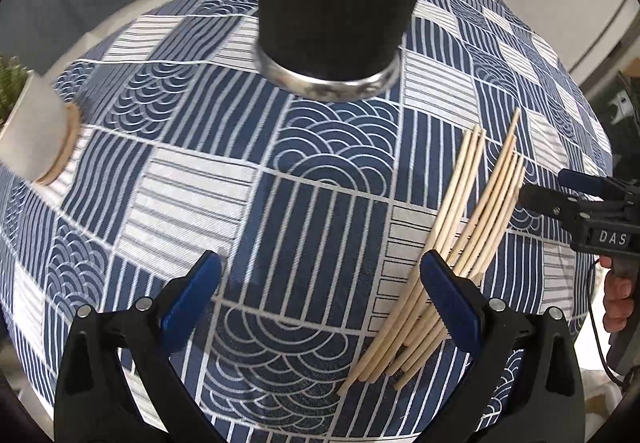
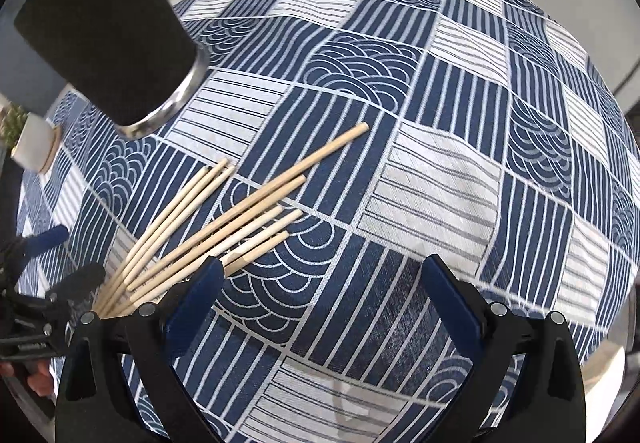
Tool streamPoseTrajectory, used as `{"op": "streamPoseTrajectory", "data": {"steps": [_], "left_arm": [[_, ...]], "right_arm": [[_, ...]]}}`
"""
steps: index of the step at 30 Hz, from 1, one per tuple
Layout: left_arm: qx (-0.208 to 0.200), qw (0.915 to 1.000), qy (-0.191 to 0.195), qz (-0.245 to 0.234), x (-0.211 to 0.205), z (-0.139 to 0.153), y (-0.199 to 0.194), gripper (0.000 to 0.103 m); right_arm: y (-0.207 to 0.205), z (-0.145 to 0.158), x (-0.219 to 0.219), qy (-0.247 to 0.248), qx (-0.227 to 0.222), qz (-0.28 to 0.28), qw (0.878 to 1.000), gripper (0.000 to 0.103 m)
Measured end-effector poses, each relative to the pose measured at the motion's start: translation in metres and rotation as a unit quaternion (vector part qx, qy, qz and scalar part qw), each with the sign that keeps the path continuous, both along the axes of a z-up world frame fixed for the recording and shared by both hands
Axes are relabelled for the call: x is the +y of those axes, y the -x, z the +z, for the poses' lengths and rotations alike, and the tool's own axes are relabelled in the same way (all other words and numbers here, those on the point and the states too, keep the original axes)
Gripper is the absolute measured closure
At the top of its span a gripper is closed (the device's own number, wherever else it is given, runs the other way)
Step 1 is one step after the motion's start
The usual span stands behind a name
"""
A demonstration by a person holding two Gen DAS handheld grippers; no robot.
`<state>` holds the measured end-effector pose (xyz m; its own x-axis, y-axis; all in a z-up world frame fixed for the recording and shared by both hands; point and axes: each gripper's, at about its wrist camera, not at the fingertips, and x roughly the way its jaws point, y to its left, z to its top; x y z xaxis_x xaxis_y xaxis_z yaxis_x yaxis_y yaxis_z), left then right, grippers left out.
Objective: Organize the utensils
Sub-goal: 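Lower the left tool back toward the remaining wooden sticks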
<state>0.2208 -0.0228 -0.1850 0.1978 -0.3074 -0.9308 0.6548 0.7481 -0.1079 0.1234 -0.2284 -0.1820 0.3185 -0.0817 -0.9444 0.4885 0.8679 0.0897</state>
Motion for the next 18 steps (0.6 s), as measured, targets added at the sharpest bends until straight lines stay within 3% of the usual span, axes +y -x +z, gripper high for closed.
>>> {"op": "streamPoseTrajectory", "data": {"steps": [3,11,15,18], "left_arm": [[0.007,0.9997,0.009,-0.02,-0.003,0.0,0.0,0.006],[-0.02,0.9973,-0.02,-0.067,-0.011,-0.004,0.002,0.006],[-0.002,0.997,-0.004,-0.077,-0.016,-0.002,-0.004,0.006],[-0.016,0.9954,-0.02,-0.092,-0.022,-0.005,-0.002,0.006]], "right_arm": [[0.0,-0.001,0.005,-0.002,0.009,-0.02,1.0,0.008],[-0.003,-0.003,0.017,0.008,0.02,-0.052,0.998,0.008],[-0.006,-0.003,0.018,0.001,0.028,-0.067,0.997,0.008],[-0.012,-0.005,0.02,0.008,0.027,-0.071,0.997,0.008]]}}
